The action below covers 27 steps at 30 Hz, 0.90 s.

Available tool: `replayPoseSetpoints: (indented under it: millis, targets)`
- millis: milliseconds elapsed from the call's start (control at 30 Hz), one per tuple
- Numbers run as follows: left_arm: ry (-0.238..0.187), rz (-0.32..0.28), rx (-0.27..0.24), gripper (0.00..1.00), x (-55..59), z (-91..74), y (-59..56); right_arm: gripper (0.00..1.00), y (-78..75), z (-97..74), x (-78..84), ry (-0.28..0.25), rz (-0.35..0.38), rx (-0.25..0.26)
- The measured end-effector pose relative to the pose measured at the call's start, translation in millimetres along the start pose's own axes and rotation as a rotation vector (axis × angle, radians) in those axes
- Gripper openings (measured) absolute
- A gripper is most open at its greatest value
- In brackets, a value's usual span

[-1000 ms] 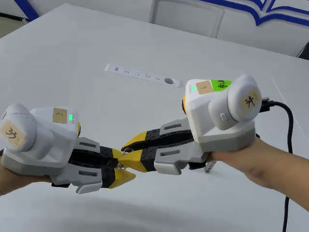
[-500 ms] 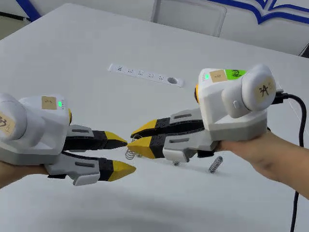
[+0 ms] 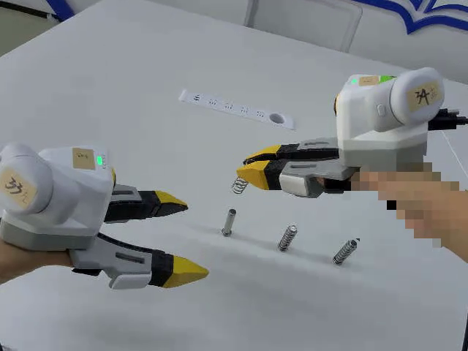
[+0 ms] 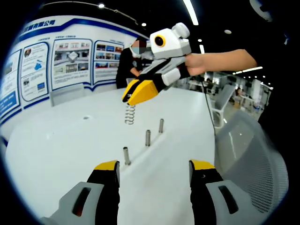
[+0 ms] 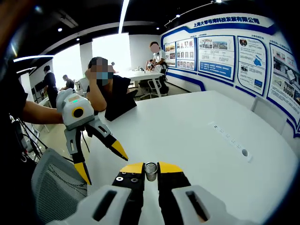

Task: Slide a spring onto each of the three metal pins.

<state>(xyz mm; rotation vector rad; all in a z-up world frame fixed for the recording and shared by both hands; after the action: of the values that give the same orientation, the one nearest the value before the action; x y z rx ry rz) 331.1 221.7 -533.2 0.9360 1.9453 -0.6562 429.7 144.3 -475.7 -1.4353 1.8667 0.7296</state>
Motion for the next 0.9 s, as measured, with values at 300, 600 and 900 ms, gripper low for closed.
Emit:
replayPoseSetpoints:
  millis: [300, 600, 900]
  targets:
    - [0.022, -0.054, -0.018, 0.77, 13.9, 2.7, 5.7, 0.11, -10.2, 27.5, 18.1, 0.073, 0.029, 0.012]
    - [0.043, -0.083, -0.037, 0.85, 24.0, 2.1, 7.2, 0.11, -13.4, 43.5, 38.5, 0.132, 0.038, 0.022]
    - [0.031, -0.102, -0.056, 0.86, 25.9, -1.1, 10.0, 0.11, -15.5, 50.4, 45.2, 0.147, 0.054, 0.016]
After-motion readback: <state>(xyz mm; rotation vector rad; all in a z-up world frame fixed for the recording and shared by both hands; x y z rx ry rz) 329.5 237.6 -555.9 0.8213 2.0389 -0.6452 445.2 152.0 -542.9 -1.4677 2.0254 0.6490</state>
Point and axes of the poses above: the centre of the closed fingertips' face, and the gripper's own axes: z roughly forward along the fingers, y roughly to its left, x roughly out of its underside, the point moved 4 cm from there along -z, roughly backward along the fingers, and after that the axes turned 7 degrees about y, right-handed, at the moved point
